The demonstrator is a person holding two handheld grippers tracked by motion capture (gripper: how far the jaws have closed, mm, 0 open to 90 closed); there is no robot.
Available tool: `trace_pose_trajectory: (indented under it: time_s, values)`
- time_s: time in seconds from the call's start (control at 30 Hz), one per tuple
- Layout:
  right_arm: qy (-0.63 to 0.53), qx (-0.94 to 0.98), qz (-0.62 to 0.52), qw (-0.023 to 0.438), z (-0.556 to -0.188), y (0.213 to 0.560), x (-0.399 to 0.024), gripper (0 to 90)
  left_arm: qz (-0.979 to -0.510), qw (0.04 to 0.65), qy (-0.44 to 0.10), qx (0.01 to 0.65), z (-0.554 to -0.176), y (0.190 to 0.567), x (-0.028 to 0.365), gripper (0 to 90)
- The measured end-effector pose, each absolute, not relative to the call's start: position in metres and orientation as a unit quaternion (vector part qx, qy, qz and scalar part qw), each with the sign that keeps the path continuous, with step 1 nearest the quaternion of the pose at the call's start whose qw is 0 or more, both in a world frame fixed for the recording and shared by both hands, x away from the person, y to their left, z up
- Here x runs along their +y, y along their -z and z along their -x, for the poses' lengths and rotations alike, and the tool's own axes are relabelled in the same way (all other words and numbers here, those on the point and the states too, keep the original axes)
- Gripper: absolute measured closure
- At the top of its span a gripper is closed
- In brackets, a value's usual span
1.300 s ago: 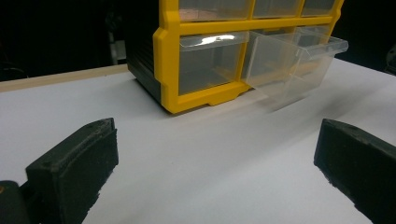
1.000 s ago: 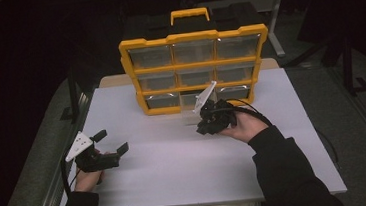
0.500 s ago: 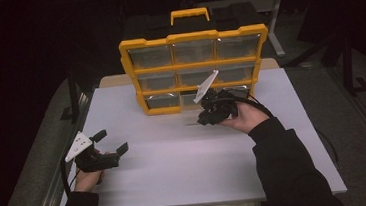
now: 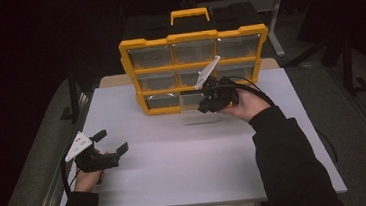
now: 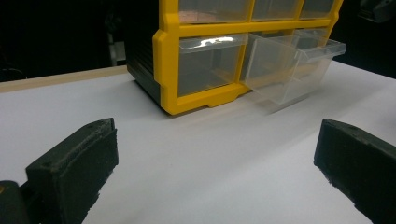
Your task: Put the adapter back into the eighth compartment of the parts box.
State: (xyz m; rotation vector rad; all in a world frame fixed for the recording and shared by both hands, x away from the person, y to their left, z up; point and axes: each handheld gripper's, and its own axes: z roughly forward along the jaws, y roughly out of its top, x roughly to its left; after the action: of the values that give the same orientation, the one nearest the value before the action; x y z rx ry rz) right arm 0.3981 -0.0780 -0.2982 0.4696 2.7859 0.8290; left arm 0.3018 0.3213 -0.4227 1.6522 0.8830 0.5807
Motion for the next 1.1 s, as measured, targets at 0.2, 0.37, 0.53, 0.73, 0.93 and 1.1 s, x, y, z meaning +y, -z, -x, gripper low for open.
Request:
trace_pose_trajectory:
  time_s: [0.2,0.37,0.53,0.73,0.93,1.1]
  values:
    - [-0.277,0.941,-0.167,0.101,-0.408,0.296,-0.077,74.6,-0.7,0.557,-0.246,0.374,-0.302,0.423,0.321,0.0]
    - [-0.273,0.94,-0.175,0.103,-0.417,0.297,-0.077,74.5,-0.7,0.557,-0.246,0.373,-0.302,0.423,0.321,0.0]
    - [-0.272,0.939,-0.182,0.103,-0.424,0.299,-0.078,74.6,-0.7,0.556,-0.246,0.373,-0.302,0.423,0.321,0.0]
    - [-0.268,0.939,-0.187,0.112,-0.43,0.305,-0.078,74.6,-0.7,0.556,-0.246,0.373,-0.302,0.423,0.321,0.0]
    - [-0.267,0.939,-0.187,0.11,-0.438,0.311,-0.075,74.6,-0.7,0.557,-0.247,0.373,-0.302,0.423,0.321,0.0]
    - [-0.263,0.94,-0.188,0.111,-0.442,0.316,-0.072,74.6,-0.7,0.557,-0.247,0.372,-0.302,0.423,0.321,0.0]
